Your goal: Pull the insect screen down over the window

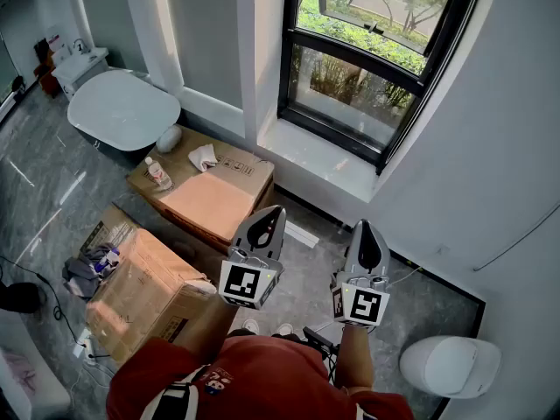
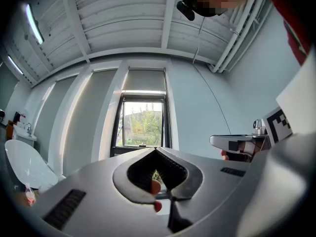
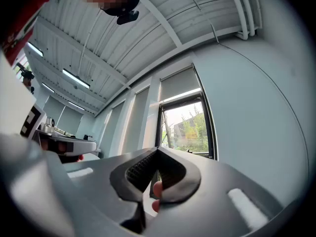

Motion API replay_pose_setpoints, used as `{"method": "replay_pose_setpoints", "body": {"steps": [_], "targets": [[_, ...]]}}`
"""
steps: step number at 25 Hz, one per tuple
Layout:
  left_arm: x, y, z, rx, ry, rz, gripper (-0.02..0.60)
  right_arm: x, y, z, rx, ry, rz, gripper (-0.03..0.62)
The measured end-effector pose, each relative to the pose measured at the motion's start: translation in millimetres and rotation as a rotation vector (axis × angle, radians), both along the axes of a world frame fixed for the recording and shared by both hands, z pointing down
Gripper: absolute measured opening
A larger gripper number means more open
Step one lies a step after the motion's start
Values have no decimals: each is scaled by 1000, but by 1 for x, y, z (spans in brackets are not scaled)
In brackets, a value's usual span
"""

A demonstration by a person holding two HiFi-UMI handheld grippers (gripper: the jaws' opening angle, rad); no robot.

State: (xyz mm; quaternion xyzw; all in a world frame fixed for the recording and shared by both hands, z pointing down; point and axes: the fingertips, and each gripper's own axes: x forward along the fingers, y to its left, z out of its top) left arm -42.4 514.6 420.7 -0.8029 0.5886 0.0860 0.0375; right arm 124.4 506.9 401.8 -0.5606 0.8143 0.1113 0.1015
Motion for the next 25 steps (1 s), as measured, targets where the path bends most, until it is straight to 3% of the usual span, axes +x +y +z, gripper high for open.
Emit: {"method": "replay_pose_setpoints", "body": {"steps": [3,25], "targets": [[9,1,-4,2,-38,6,5,6,-1,1,-4,3,-9,9],[66,16,7,-14,-61,-42,5,68,6,10,-4,-10,-36,9]]}}
